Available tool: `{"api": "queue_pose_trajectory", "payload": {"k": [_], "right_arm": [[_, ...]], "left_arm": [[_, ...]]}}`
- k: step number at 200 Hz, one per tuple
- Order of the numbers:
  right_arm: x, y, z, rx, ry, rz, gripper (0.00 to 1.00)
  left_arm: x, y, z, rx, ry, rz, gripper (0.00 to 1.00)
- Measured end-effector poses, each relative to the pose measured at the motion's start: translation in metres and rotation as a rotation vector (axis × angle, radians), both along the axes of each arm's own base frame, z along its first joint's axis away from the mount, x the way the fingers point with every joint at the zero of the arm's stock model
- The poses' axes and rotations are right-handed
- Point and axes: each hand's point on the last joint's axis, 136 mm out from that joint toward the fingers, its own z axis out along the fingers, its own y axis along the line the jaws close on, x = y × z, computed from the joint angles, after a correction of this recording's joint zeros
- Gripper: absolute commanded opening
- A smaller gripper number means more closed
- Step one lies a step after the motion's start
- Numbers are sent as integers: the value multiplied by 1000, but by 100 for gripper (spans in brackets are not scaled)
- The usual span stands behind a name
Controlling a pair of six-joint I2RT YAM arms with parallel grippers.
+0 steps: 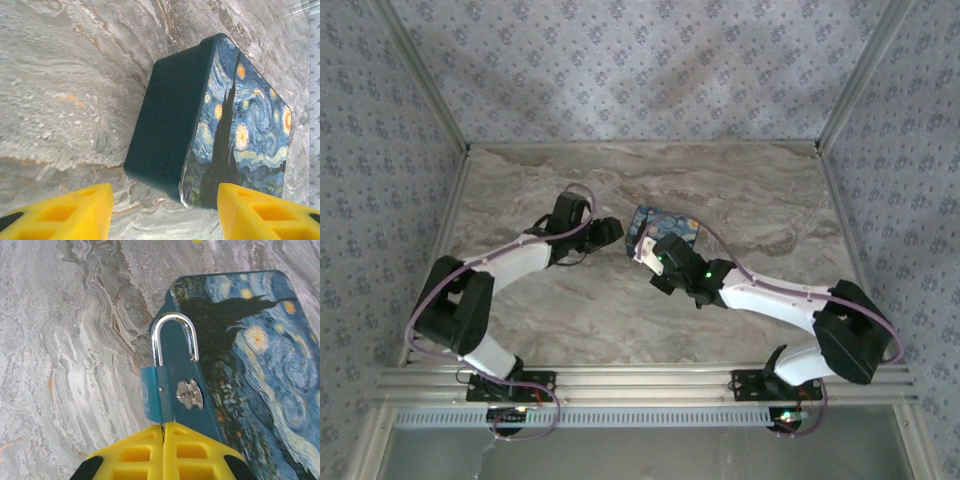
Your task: Unlock the padlock with the key
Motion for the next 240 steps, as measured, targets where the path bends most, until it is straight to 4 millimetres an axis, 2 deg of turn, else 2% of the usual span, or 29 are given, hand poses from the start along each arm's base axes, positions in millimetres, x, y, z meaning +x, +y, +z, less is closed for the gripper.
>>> {"api": "queue_pose_trajectory", "payload": {"k": [27, 48, 82, 112, 146, 168, 199, 240], "right_arm": [[3, -16, 12, 28, -13, -78, 0], [12, -36, 21, 62, -17, -174, 0], [30, -84, 31, 124, -2, -379, 0], [42, -133, 29, 176, 37, -595, 0], [47, -199, 11, 209, 122, -878, 0], [43, -228, -11, 189, 199, -1018, 0], [36, -242, -39, 164, 303, -1111, 0], [33, -241, -70, 121, 405, -1147, 0]], "left_arm": [[-10, 16, 12, 24, -41, 22, 57], [-17, 29, 17, 49, -64, 46, 58], [-24, 48, 17, 104, -70, 80, 58], [-24, 60, 14, 130, -67, 105, 58], [-25, 71, 5, 157, -43, 127, 58], [-26, 73, 3, 163, -37, 129, 58], [-27, 73, 3, 163, -36, 129, 59], [-27, 74, 3, 164, -39, 132, 59]]}}
